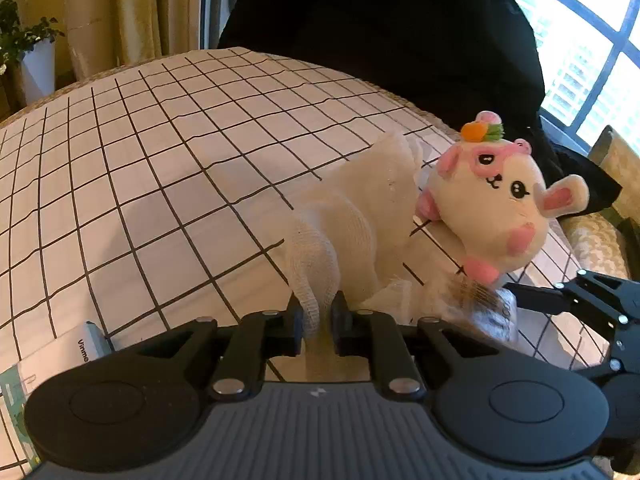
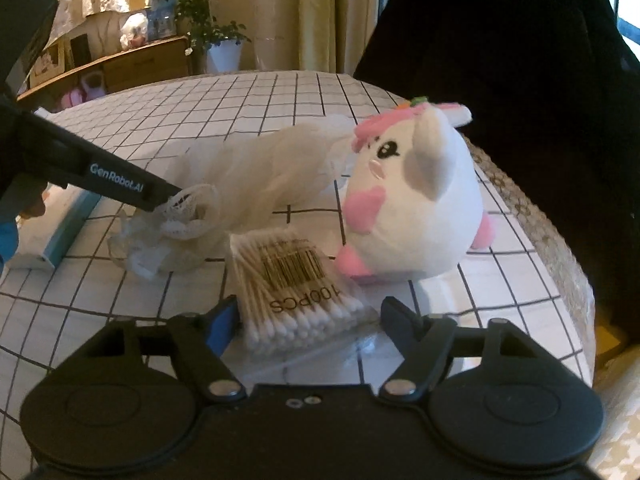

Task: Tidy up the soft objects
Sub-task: 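Grasp the mesh bath puff with the left tool while the right tool grasps the cotton swab bag, then lift the bath puff with the left tool while the right tool carries the swab bag toward the tin box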

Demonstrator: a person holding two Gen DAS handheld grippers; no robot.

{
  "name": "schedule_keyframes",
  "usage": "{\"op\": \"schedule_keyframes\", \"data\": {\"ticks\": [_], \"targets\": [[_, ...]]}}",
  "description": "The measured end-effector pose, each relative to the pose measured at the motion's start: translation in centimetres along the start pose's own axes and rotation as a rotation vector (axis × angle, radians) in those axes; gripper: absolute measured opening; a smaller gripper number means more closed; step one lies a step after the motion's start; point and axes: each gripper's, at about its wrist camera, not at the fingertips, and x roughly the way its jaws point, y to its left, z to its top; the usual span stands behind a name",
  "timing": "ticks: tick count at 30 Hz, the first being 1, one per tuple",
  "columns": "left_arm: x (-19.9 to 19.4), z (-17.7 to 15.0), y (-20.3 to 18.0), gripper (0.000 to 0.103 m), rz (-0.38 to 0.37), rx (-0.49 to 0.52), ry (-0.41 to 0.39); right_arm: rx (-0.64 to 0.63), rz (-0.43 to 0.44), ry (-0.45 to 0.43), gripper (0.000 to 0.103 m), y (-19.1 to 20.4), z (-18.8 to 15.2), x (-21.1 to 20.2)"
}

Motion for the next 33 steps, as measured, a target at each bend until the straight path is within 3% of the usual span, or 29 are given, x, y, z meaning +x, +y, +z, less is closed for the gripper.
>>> {"op": "schedule_keyframes", "data": {"ticks": [1, 2, 3, 5, 8, 20, 22, 27, 32, 33], "targets": [[-0.2, 0.0, 0.0, 0.023, -0.003, 0.003, -0.005, -0.001, -0.008, -0.002, 0.062, 0.0, 0.1, 0.0], [-0.5, -0.1, 0.0, 0.036, -0.008, 0.005, -0.009, 0.000, -0.012, -0.002, 0.058, -0.1, 0.2, 0.0], [-0.8, -0.1, 0.1, 0.055, -0.019, 0.005, -0.011, 0.006, -0.011, -0.001, 0.055, -0.3, 0.2, -0.1], [-1.5, -0.1, 0.0, 0.073, -0.058, 0.005, -0.039, 0.011, -0.008, 0.001, 0.053, -0.3, 0.2, -0.2], [-1.6, 0.5, -0.8, 0.074, -0.062, 0.027, -0.059, 0.013, -0.004, 0.005, 0.051, -0.4, 0.0, -0.6], [3.1, 2.0, -4.0, 0.074, 0.062, 0.138, -0.057, 0.030, 0.011, 0.013, 0.051, -1.0, -0.5, -1.4], [3.4, 1.9, -4.1, 0.070, 0.084, 0.147, -0.052, 0.033, 0.011, 0.012, 0.051, -0.9, -0.5, -1.4], [3.4, 1.7, -4.3, 0.039, 0.099, 0.151, -0.064, 0.044, 0.011, 0.007, 0.051, -1.0, -0.6, -1.4], [2.4, 1.5, -4.1, 0.017, 0.111, 0.134, -0.076, 0.065, -0.004, 0.005, 0.049, -0.9, -0.6, -1.5], [2.0, 1.4, -4.0, 0.017, 0.113, 0.128, -0.079, 0.068, -0.010, 0.006, 0.048, -0.9, -0.6, -1.5]]}}
